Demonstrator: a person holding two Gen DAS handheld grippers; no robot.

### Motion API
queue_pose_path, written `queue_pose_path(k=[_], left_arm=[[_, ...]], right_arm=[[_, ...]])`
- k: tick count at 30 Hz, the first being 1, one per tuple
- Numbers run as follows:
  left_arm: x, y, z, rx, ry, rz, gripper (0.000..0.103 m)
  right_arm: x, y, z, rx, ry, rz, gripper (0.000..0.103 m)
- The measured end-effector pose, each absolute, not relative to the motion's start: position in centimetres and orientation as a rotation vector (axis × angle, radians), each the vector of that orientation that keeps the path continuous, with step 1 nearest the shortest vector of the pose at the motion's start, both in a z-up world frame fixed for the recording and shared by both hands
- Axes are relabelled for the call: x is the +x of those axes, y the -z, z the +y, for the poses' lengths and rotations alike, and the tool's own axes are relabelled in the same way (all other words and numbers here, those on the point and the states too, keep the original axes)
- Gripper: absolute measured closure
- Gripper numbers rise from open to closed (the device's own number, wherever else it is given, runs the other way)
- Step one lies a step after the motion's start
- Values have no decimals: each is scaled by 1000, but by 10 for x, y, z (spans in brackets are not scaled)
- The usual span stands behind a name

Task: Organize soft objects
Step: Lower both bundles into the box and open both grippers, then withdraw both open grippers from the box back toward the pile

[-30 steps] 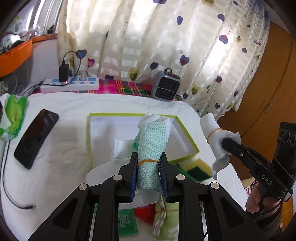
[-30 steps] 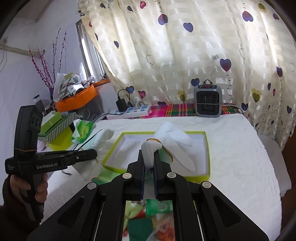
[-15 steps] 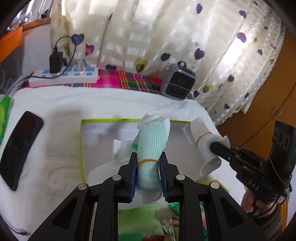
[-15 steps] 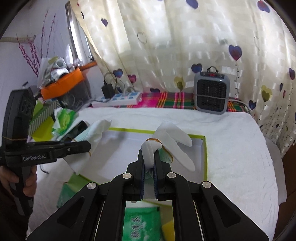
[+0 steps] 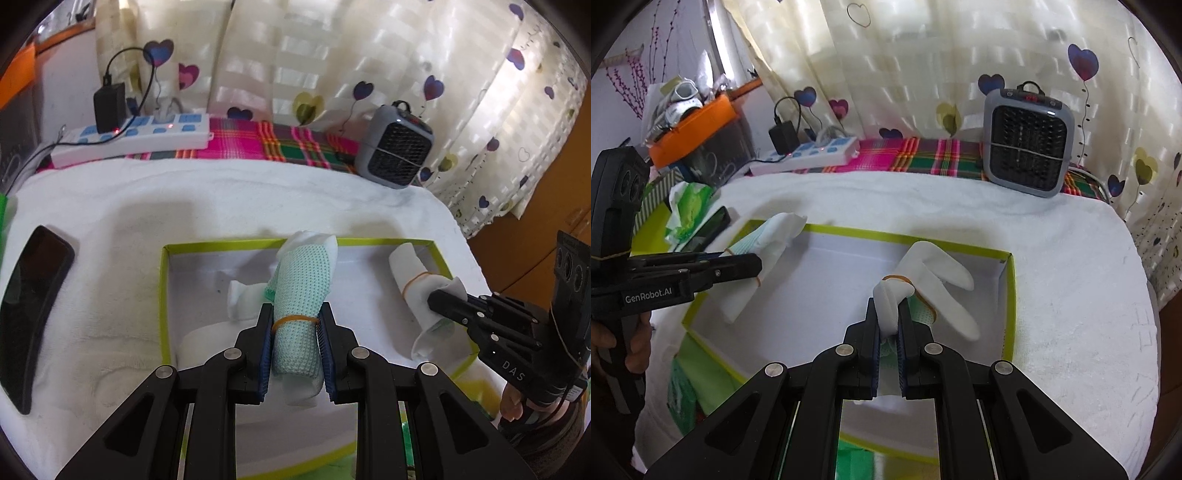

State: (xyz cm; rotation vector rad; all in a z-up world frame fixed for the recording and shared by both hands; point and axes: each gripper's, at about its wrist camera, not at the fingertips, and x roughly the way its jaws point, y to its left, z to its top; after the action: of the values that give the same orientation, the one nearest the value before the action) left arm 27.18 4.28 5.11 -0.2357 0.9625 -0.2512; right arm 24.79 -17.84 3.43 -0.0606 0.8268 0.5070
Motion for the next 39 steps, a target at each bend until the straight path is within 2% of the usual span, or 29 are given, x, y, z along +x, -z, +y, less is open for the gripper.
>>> queue_pose_path(k=[16,22,25,27,29,31,33,39], left_arm=[[287,-31,46,-241,220,1007,83],[285,-30,43,-228,219,1009,79],[283,-32,44,-220,220,1008,77],[282,-34,44,-218,226,1006,70],[280,-35,44,-223,232,1002,67],[277,-38,45,-227,235,996,65],[274,-40,46,-232,233,992,58],[258,-51,49,-243,233,968,54]], right_arm=[[263,-21,-176,-112,-429,900,95],[263,-21,-174,-120,-414,903,94],[263,-22,-173,-126,-407,901,86],[262,-23,-173,-128,-402,900,81],[262,-24,-174,-118,-411,903,71],[260,-26,-176,-109,-412,894,56],[257,-29,-177,-101,-416,880,54],[241,-41,-180,-72,-420,840,52]])
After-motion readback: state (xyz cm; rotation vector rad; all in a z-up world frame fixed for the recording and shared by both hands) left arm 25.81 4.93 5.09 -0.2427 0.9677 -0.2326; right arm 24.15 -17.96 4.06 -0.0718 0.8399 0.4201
